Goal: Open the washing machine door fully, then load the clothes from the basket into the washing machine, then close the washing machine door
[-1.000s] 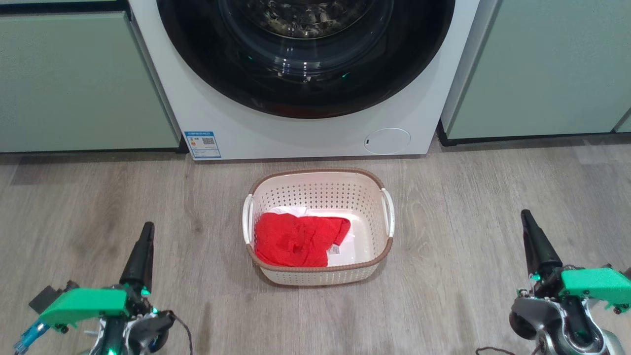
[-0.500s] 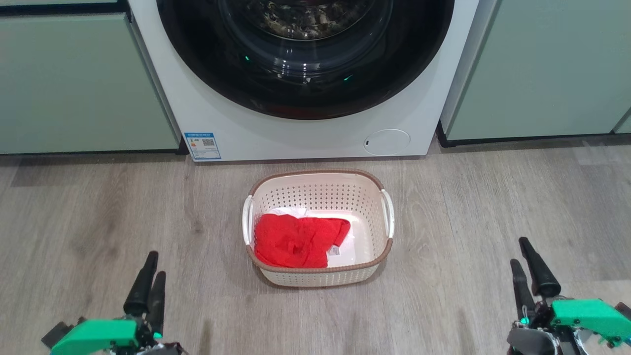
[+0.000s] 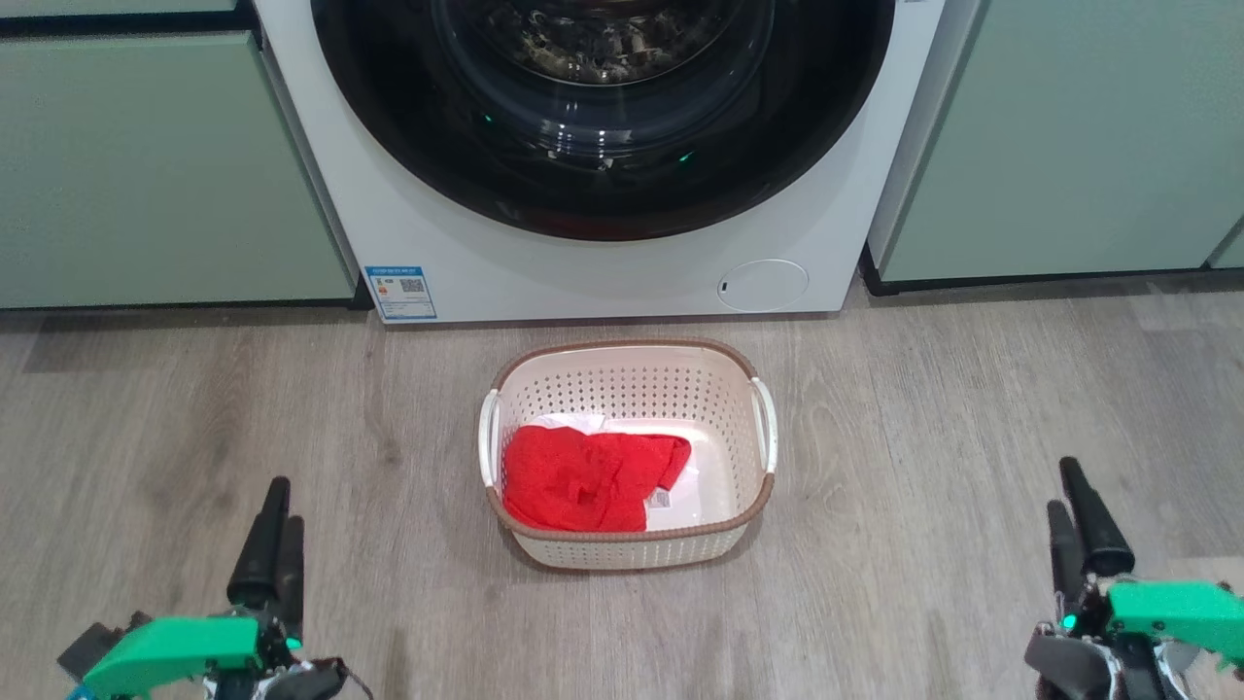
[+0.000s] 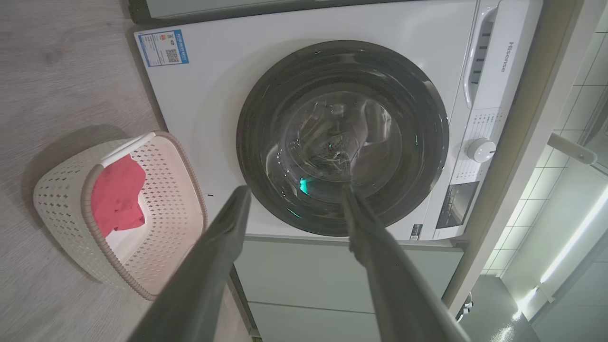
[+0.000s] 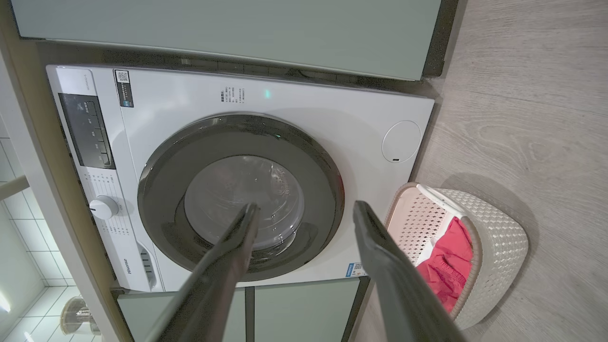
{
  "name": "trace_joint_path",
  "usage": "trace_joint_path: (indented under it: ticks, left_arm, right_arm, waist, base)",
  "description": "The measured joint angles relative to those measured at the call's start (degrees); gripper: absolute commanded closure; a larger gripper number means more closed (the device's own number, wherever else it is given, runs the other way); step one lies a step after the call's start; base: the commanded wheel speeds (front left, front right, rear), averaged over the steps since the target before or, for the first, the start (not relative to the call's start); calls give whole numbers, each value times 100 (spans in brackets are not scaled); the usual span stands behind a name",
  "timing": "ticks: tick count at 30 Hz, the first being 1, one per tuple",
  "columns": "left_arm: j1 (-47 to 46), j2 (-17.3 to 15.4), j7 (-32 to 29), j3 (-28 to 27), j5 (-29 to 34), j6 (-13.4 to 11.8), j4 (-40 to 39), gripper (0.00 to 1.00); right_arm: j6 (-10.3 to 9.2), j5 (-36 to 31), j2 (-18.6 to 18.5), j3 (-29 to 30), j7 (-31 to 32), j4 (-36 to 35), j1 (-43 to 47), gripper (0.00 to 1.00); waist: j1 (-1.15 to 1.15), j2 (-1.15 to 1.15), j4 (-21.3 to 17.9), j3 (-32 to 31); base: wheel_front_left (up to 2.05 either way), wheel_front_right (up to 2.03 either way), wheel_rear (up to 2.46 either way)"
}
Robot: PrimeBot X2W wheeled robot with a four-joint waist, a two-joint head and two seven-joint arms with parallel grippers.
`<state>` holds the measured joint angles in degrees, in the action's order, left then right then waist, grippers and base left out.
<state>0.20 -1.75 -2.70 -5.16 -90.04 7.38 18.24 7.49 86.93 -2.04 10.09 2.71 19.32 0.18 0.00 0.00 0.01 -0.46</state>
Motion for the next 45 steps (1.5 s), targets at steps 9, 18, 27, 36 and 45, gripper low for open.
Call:
trace_joint_path:
  ticks: [9,18,27,36,45]
  left_arm:
    - [-13,-1,171,-52,304,0,-152,0]
    - [-16,-1,298,-63,721,0,-359,0]
    - [-218,-3,481,-412,1855,-119,-701,0]
    - [-241,-3,589,-180,2717,-443,-1174,0]
    - [-241,-7,740,178,3722,-806,-1605,0]
  right_arm:
    - [0,-643,0,87,-130,-359,-87,0]
    - [0,-1622,0,112,-289,-744,-99,0]
    - [0,-2744,0,-3,-435,-1112,-224,0]
    - [0,-3644,0,-162,-584,-1435,-228,0]
    - [0,-4560,-1,-302,-728,-1753,-308,0]
  waist:
    - [0,0,8,-33]
    - [0,0,18,-47]
    - [0,0,10,-45]
    - [0,0,8,-46]
    - [0,0,39,-55]
  base:
    - [0,0,0]
    - [0,0,0]
    - [0,0,0]
    - [0,0,0]
    - [0,0,0]
